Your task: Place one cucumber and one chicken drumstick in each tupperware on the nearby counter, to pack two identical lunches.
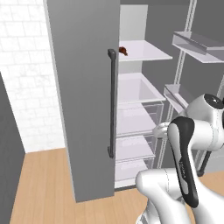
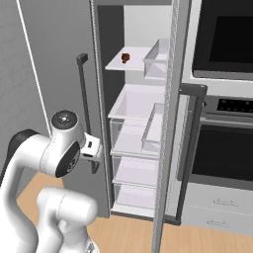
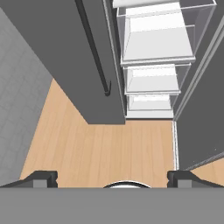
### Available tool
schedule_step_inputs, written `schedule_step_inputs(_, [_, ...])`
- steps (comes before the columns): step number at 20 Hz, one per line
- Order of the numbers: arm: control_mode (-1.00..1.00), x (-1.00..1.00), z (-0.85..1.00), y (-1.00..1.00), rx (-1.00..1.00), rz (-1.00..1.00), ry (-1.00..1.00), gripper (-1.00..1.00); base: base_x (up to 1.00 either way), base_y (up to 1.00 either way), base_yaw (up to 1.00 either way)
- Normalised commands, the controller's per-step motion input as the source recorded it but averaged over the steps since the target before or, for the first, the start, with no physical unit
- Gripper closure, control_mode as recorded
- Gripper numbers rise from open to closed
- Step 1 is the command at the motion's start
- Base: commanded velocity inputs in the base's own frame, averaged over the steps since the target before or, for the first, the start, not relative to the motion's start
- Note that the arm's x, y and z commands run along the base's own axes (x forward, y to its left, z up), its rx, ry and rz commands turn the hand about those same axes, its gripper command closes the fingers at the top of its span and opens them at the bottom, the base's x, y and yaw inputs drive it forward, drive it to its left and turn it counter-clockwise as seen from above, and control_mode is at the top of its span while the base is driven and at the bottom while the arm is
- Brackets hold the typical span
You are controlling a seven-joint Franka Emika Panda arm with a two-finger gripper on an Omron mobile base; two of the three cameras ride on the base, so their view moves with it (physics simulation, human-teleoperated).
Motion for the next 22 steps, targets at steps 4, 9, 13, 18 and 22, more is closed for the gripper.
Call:
schedule_step_inputs(4, [1.00,0.00,0.00,0.00,0.00,0.00,0.00,-1.00,0.37,-0.34,0.00])
schedule_step_inputs(9, [1.00,0.00,0.00,0.00,0.00,0.00,0.00,-1.00,0.54,-0.13,0.05])
schedule_step_inputs(13, [1.00,0.00,0.00,0.00,0.00,0.00,0.00,-1.00,0.77,0.00,0.08])
schedule_step_inputs(18, [1.00,0.00,0.00,0.00,0.00,0.00,0.00,-1.00,0.53,-0.04,0.09])
schedule_step_inputs(22, [-1.00,0.00,0.00,0.00,0.00,0.01,0.00,-1.00,0.00,-0.03,0.07])
